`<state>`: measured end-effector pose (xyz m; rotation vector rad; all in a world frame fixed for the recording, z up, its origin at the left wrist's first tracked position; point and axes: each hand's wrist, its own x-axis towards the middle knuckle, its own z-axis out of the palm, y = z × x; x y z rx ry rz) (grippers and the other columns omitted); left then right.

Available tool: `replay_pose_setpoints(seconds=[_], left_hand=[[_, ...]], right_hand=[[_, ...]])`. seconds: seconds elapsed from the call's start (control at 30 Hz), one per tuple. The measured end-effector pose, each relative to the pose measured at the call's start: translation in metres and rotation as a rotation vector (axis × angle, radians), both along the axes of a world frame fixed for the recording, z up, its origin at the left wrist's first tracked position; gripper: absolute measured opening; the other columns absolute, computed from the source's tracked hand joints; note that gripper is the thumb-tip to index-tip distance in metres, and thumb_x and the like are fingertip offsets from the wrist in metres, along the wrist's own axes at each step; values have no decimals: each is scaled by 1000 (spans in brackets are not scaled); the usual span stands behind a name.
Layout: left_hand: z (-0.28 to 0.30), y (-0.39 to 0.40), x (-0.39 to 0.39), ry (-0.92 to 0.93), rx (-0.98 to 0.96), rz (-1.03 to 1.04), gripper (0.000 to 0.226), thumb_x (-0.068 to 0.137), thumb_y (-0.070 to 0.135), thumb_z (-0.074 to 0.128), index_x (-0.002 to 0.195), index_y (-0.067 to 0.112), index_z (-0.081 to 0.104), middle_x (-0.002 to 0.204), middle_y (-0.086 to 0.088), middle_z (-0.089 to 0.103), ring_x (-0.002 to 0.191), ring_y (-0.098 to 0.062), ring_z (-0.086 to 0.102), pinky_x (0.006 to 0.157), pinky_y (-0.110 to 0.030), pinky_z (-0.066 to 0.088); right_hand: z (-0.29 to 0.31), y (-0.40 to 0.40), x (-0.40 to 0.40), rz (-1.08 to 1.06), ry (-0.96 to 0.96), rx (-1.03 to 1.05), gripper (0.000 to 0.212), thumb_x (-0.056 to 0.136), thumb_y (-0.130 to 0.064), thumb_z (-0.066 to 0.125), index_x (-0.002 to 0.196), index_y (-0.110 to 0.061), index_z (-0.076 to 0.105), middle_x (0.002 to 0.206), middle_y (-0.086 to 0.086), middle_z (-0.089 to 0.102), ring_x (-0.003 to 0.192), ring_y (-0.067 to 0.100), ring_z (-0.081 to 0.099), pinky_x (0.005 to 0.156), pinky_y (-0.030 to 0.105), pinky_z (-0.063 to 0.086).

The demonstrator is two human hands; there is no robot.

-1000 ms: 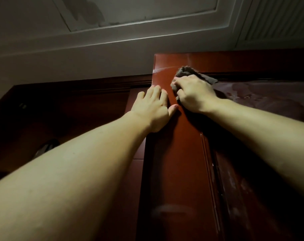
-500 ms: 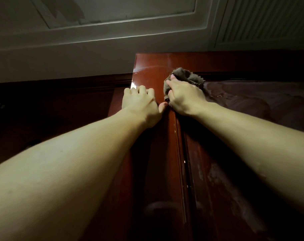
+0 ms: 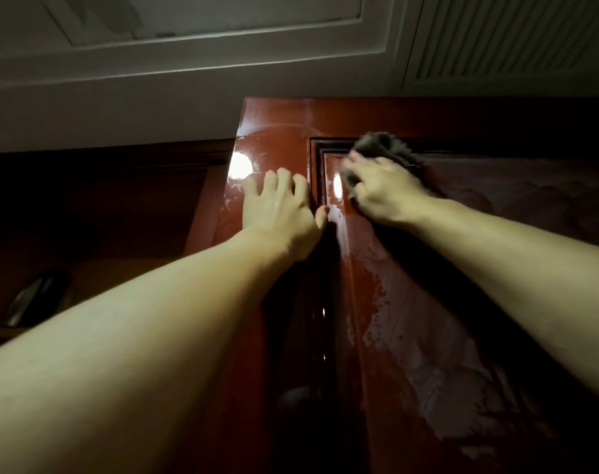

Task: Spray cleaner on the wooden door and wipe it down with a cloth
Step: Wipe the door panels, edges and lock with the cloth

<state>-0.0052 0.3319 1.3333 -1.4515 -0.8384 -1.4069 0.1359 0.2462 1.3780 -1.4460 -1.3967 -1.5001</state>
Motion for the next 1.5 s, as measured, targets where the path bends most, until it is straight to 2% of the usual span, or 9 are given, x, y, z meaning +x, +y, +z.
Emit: replay_pose_setpoints(seconds=[0.07,0.2,0.37,0.47,0.6,0.8,0.97,1.23,1.5], left_hand=[[-1,-4,5,67,53,22,58,94,48,30,138,10,33,138,-11,38,127,-29,35,103,-50,26],[-7,-11,16,162,80,128,65,93,33,35,148,5,16,149,-14,25,134,-32,27,107,-49,24],[-10,-25,16,165,73,202,46,92,27,35,134,7,39,141,-16,35,129,-33,32,105,-48,24],[-13,-32,26,149,25,205,44,92,33,34,125,7,49,134,-18,41,121,-34,38,98,-47,29],[-17,-37,44,47,-61,97,59,97,47,25,132,4,44,137,-22,40,126,-37,36,102,-48,28],[-23,-48,64,68,16,32,53,96,47,30,129,7,41,130,-15,46,118,-34,43,96,-46,31],[-30,-63,86,96,-16,32,58,95,53,31,133,10,38,135,-13,41,122,-34,41,98,-46,30],[-46,-77,121,73,-27,-11,51,93,52,33,122,11,45,126,-13,46,114,-36,45,91,-44,33],[-42,-77,117,82,-26,-27,54,92,55,36,124,12,41,130,-13,42,118,-35,41,93,-45,32]], right_hand=[[-2,10,-18,-30,-66,-57,52,96,-20,39,148,-23,34,162,-3,18,140,31,29,116,40,23],[-7,16,-17,-29,-62,-70,55,101,-24,28,155,-25,19,164,-7,8,147,27,17,120,40,9],[-11,7,11,-31,-2,20,55,101,-31,29,154,-24,19,164,-5,7,146,26,18,118,41,10],[-8,-7,37,-23,61,42,55,100,-31,29,154,-23,20,164,-5,7,147,24,15,118,40,9],[-9,-25,72,-13,123,76,55,100,-31,31,153,-22,24,163,-3,12,147,26,17,118,40,12],[-22,-49,111,-14,212,89,55,101,-31,27,155,-21,18,164,-2,8,148,24,12,121,40,11],[-36,-56,131,-17,197,76,55,102,-32,26,155,-21,18,164,-2,8,149,24,10,121,41,10],[-66,-66,143,1,88,37,54,100,-29,30,154,-21,22,163,-4,10,148,22,13,120,41,12],[-62,-64,131,15,53,17,55,97,-24,38,151,-21,28,163,-3,15,146,22,18,119,39,14]])
